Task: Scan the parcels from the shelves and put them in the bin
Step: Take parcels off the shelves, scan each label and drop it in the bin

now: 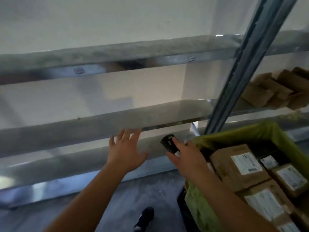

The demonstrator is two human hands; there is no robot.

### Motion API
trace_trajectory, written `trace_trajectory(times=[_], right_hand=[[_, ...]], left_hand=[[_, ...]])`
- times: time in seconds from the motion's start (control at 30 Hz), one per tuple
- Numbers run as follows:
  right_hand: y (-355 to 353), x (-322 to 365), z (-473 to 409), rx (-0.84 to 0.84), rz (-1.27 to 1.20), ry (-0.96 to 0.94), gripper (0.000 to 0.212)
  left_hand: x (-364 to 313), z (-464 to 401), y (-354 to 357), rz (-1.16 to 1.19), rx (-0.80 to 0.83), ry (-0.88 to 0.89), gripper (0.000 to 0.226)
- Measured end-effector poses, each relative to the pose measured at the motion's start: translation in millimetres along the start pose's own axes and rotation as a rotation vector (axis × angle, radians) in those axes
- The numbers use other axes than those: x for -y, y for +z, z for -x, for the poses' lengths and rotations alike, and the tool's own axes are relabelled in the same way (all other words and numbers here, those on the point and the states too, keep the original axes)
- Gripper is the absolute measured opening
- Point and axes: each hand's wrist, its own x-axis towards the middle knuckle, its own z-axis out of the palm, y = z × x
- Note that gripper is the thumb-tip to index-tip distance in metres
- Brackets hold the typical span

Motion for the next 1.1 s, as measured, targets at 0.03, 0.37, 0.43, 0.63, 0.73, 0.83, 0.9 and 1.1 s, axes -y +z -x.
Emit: trace_trajectory(times=[0.03, 0.37, 0.43, 0.63, 0.73, 0.83, 0.9, 1.1], right_hand=[[5, 6, 5, 0.014, 0.005, -0.042, 0.072], [67, 107, 61, 0.228, -0.063, -0.395, 0.07], [77, 138, 74, 0.25, -0.058, -0.455, 0.07], [106, 241, 114, 0.279, -0.034, -0.591, 0.071], [122, 299, 140, 0.281, -0.043, -0.648, 0.07], [140, 360, 164, 0.289, -0.055, -0.717, 0.067], [150, 400, 180, 0.28, -0.07, -0.761, 0.068], [164, 503, 221, 0.233, -0.125, -0.88, 0.065]], left_hand=[[8, 17, 1, 0.001, -0.004, -0.052, 0.096], [90, 178, -7, 0.065, -0.093, -0.479, 0.095], [111, 207, -13, 0.067, -0.122, -0.541, 0.094], [187, 291, -32, 0.094, -0.184, -0.72, 0.095], [231, 337, -52, 0.12, -0.213, -0.789, 0.095], [275, 378, -78, 0.094, -0.264, -0.823, 0.095], [302, 402, -97, 0.06, -0.297, -0.834, 0.094], [371, 458, -139, -0.002, -0.338, -0.835, 0.096]])
